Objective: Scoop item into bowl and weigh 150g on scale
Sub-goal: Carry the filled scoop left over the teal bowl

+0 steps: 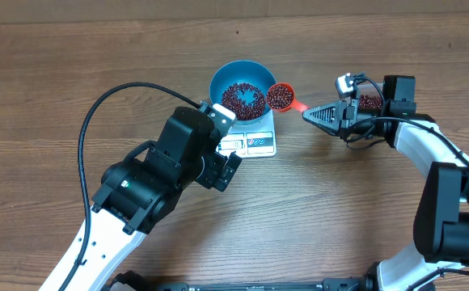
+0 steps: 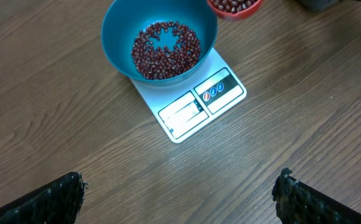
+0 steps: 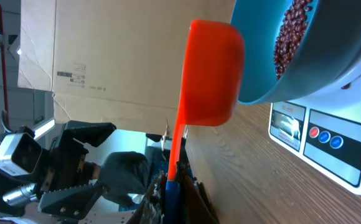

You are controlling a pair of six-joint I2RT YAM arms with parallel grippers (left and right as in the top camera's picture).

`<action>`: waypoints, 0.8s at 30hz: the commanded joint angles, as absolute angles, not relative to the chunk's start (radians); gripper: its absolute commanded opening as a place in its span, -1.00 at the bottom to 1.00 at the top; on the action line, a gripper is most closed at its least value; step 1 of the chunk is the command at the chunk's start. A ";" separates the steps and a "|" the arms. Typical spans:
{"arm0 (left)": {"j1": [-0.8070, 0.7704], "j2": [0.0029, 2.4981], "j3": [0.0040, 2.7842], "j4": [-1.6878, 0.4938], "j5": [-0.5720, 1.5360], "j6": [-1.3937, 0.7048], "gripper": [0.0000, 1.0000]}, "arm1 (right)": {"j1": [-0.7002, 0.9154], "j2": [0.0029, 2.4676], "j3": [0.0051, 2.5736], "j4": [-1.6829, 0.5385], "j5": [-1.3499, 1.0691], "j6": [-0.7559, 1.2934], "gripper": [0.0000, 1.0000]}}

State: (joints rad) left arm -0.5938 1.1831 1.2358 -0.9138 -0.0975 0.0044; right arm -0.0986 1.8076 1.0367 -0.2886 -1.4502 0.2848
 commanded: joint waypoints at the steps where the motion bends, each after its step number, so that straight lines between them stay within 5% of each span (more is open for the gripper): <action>1: -0.589 1.190 1.233 -0.912 -0.084 0.020 0.99 | -0.084 1.812 1.034 -0.246 -1.444 0.366 -0.93; 24: -0.590 1.190 1.233 -0.912 -0.084 0.020 0.99 | 0.083 1.812 1.034 0.055 -1.050 0.385 -0.93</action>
State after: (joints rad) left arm -0.5938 1.1831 1.2358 -0.9138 -0.0971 0.0044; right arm 0.0612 1.8076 1.0363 0.0273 -1.1519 0.3920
